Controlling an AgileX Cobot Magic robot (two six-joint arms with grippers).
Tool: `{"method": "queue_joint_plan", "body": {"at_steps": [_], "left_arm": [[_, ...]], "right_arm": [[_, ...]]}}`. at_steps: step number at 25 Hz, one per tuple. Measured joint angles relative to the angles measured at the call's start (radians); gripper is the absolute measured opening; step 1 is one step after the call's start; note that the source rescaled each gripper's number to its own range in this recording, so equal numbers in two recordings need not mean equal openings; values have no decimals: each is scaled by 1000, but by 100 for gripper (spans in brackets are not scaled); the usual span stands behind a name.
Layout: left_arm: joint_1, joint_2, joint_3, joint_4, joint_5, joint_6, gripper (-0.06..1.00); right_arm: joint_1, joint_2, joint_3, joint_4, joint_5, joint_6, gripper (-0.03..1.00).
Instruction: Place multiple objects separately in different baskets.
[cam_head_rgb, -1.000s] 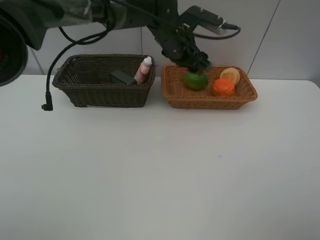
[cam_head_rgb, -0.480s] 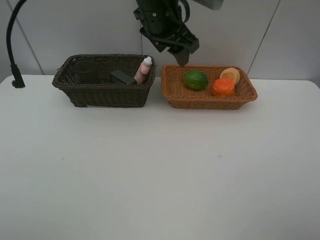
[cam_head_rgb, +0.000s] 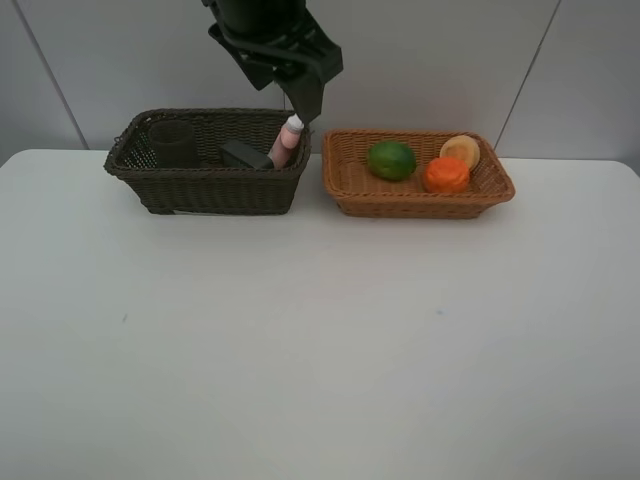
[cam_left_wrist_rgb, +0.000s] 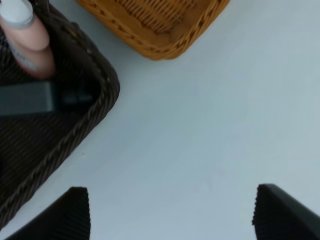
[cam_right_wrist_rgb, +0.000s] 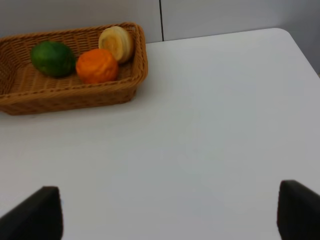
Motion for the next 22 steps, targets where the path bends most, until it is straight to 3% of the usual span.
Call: {"method": "queue_joint_plan", "body": {"at_steps": [11,22], "left_arm": [[115,-427,514,-30,-157,-59,86],[312,-874,924,-91,-176,-69,86]], "right_arm": [[0,0,0,0,0,0,94],[0,0,0,0,0,0,94]]}}
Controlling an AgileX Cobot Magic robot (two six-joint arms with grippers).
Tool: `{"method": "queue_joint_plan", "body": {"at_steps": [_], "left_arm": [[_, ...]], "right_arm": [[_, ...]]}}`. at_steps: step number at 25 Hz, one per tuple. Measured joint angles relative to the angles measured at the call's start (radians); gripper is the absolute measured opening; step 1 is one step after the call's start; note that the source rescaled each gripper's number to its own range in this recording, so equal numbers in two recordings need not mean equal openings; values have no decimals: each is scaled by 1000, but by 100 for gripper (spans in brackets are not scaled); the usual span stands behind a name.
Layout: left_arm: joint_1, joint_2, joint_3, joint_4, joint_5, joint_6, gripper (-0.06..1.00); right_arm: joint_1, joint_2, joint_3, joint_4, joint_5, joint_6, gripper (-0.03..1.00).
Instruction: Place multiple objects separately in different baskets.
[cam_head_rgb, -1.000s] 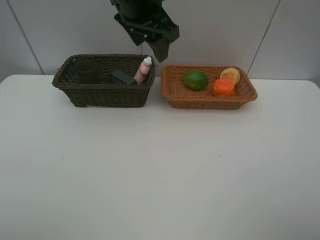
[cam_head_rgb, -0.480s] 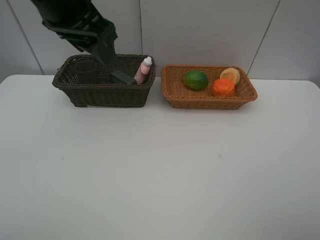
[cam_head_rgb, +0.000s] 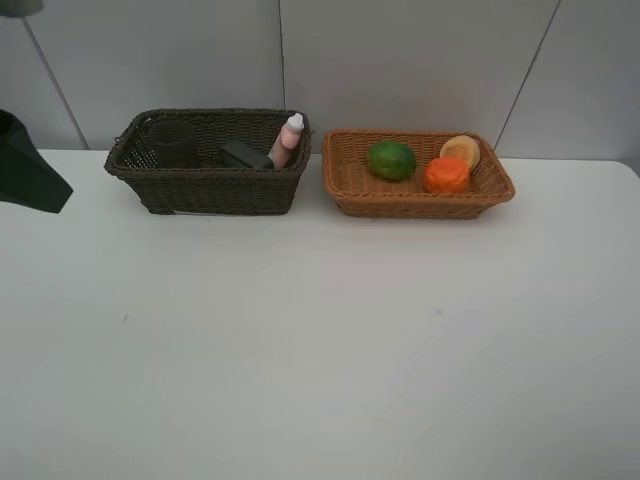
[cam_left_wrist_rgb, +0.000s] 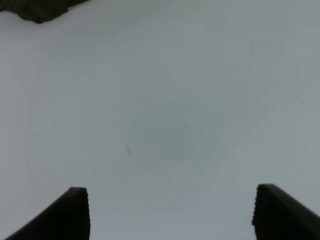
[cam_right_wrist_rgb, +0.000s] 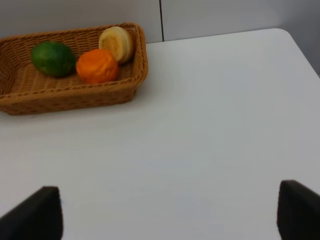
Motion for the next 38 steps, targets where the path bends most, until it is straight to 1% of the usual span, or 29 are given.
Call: {"method": "queue_joint_plan", "body": {"at_steps": [3,9,13,16,20,26,32,38], "left_arm": [[45,-133,79,-3,2,-31,86],[153,-378,190,-4,27,-40,86],[239,-488,211,-4,56,-40,86],[279,-554,211,-8,66,-40,86],[287,-636,224,-10,67,-40,86],[287,-758,283,-11,49,-17,86],[287,-886,335,-11,37,-16,86],[287,-1006,398,-21,47,-16,86]], "right_arm": [[0,0,0,0,0,0,94],[0,0,0,0,0,0,94],[0,0,0,0,0,0,94],[0,0,0,0,0,0,94],[0,0,0,0,0,0,94],[0,0,0,0,0,0,94],[0,0,0,0,0,0,94],[0,0,0,0,0,0,94]]}}
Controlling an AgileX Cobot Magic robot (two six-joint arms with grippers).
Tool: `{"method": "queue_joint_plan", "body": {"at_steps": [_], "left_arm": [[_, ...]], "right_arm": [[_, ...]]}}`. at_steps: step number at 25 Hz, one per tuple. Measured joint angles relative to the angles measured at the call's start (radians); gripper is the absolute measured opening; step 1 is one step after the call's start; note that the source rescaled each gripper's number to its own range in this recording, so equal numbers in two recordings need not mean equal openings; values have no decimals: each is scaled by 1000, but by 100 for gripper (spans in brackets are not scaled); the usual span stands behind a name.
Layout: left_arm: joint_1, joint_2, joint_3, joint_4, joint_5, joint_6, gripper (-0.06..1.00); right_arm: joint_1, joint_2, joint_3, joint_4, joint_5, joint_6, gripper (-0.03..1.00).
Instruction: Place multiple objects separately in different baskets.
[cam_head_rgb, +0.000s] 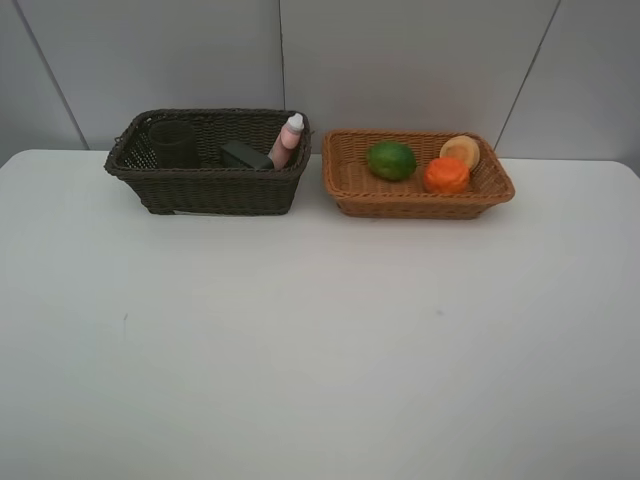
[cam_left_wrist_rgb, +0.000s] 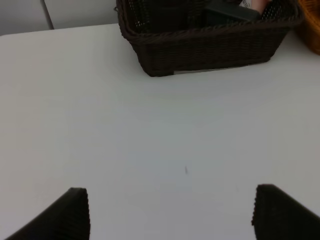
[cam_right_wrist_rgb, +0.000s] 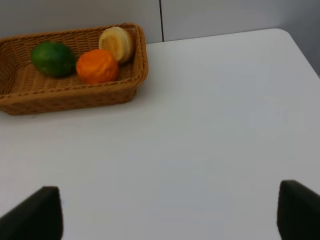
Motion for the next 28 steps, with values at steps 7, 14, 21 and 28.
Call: {"method": "queue_joint_plan", "body": {"at_steps": [7,14,21,28], "left_arm": [[0,-11,17,0,14,1,86],[0,-11,18,20,16,-23,86],[0,-11,18,24,17,-27,86],[0,-11,18,24,17,-28,86]], "right_arm": [[0,0,0,0,0,0,94],[0,0,0,0,0,0,94],[0,0,0,0,0,0,94],[0,0,0,0,0,0,94]]}}
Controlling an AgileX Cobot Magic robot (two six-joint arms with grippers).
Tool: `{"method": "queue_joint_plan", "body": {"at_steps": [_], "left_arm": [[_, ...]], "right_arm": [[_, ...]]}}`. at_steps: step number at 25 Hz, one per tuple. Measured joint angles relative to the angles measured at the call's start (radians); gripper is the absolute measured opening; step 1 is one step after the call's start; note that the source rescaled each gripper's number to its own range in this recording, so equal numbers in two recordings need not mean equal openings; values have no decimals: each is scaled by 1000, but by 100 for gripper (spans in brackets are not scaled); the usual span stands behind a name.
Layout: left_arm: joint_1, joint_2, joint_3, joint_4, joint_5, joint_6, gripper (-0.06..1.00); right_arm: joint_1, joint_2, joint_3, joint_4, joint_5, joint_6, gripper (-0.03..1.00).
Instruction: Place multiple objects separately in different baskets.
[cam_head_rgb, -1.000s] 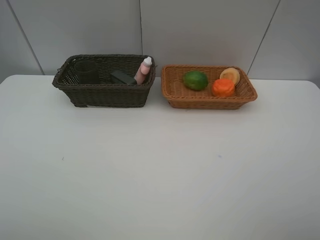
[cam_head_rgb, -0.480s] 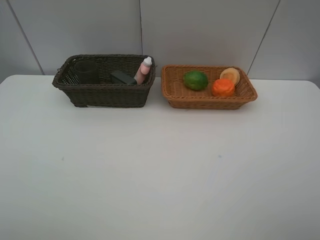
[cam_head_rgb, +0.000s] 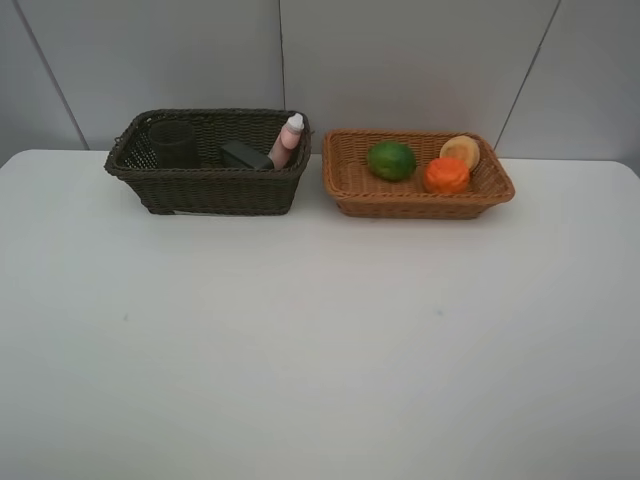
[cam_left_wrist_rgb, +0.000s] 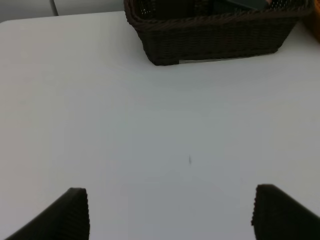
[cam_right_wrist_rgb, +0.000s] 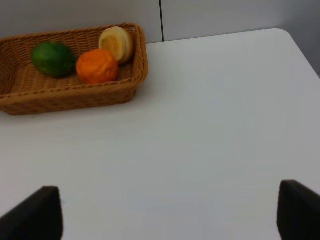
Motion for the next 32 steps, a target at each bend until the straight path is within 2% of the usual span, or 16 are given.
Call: {"method": "queue_joint_plan", "body": {"at_steps": [9,21,32], "left_arm": [[0,0,0,0,0,-3,86],[0,0,0,-10,3,-115,86],[0,0,0,-10,3,-125,86]], "right_arm": [[0,0,0,0,0,0,94],[0,0,0,0,0,0,94],[0,0,0,0,0,0,94]]}}
